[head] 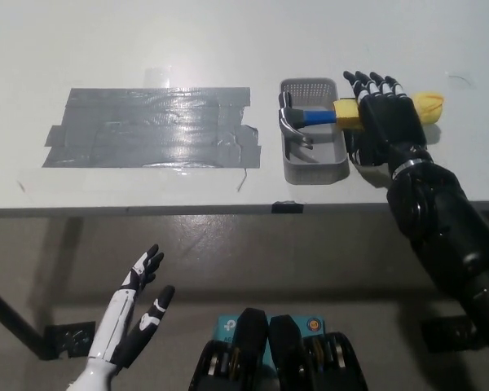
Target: The robot picks the hammer with right hand and hits the black area on the desk and places it back.
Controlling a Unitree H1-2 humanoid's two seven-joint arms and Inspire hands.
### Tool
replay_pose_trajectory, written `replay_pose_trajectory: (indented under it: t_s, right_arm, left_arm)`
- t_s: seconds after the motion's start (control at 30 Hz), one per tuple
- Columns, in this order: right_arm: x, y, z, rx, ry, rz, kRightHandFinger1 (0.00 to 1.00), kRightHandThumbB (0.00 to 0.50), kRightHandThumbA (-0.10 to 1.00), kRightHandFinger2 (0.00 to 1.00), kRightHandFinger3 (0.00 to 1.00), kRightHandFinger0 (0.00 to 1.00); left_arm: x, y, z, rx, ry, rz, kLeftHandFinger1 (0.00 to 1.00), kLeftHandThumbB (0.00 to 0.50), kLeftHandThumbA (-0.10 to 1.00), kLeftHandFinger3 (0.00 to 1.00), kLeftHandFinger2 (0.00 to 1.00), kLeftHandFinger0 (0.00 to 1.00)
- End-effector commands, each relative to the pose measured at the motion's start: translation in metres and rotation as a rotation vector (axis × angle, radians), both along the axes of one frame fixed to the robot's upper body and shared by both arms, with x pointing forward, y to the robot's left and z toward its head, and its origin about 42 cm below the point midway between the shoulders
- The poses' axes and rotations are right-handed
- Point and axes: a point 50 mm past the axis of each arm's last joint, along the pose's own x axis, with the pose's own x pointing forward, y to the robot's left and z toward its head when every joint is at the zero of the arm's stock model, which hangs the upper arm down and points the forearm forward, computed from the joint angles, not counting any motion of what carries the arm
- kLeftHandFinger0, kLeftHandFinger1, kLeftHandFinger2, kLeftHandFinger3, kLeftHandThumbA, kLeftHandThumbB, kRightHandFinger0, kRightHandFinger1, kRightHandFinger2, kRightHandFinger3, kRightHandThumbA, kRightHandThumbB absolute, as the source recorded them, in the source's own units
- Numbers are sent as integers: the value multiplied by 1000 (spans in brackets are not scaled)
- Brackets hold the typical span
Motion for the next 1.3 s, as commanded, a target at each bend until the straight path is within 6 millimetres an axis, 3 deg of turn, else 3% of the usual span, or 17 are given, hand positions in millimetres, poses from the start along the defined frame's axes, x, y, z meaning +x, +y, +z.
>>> replay_pose_trajectory:
  t_s: [0.0,0.33,0.47,0.5,0.53,0.57,0.6,0.63,0.7,0.73,0.9,0.97,1.03,1.1,1.13,1.23,1.27]
  right_arm:
    - [14,4,43,-16,-128,4,1000,412,1000,1000,1000,1000]
    - [17,5,44,-105,-206,-41,1000,397,910,1000,1000,1000]
    - [20,1,28,-198,-337,-83,1000,447,445,1000,1000,1000]
    - [20,-2,26,-238,-406,-80,809,410,249,763,804,942]
    - [19,-4,25,-222,-424,-60,526,368,47,537,661,634]
    - [19,-5,22,-229,-438,-50,84,344,-87,189,493,102]
    - [20,-7,18,-254,-429,-47,3,333,-99,29,402,4]
    - [22,-10,15,-270,-388,-44,0,311,-100,1,306,0]
    - [23,-14,14,-258,-359,-32,1,293,-100,188,141,0]
    - [24,-17,12,-273,-333,-25,113,280,-100,459,182,0]
    - [26,-25,15,-256,-333,4,233,239,-100,715,132,0]
    - [26,-27,17,-206,-335,15,248,232,-100,736,156,0]
    - [26,-28,16,-163,-324,12,374,194,-100,796,332,0]
    - [25,-30,18,-47,-319,16,466,164,-100,847,884,0]
    - [25,-30,19,6,-305,12,492,139,-100,860,988,0]
    - [25,-25,34,174,-270,26,481,115,-100,877,929,0]
    - [25,-24,44,275,-233,35,456,94,-100,870,818,0]
  left_arm:
    - [3,1,16,11,-76,-18,1000,72,879,1000,1000,1000]
    - [3,0,16,4,-76,-16,1000,61,862,1000,1000,1000]
    - [2,-1,15,12,-79,-22,1000,54,873,1000,1000,1000]
    - [2,-1,16,9,-79,-25,1000,55,874,1000,1000,1000]
    - [2,-2,16,8,-78,-26,1000,63,878,1000,1000,1000]
    - [2,-2,16,8,-76,-26,1000,68,889,1000,1000,1000]
    - [3,-1,16,11,-78,-26,1000,64,895,1000,996,1000]
    - [4,-1,16,19,-86,-29,1000,48,898,1000,989,1000]
    - [6,-1,18,23,-92,-31,1000,47,897,1000,971,1000]
    - [6,-1,17,18,-90,-30,1000,47,893,1000,958,1000]
    - [10,-1,18,26,-81,-34,1000,48,920,1000,934,977]
    - [11,-2,18,28,-89,-35,995,29,905,1000,916,957]
    - [11,-1,18,42,-97,-40,964,16,891,1000,891,922]
    - [11,-2,20,47,-100,-41,935,16,881,1000,872,898]
    - [11,-2,20,47,-103,-42,921,13,869,1000,864,884]
    - [12,-2,21,56,-100,-44,907,6,869,1000,850,870]
    - [12,-2,22,59,-104,-47,895,0,862,1000,837,860]
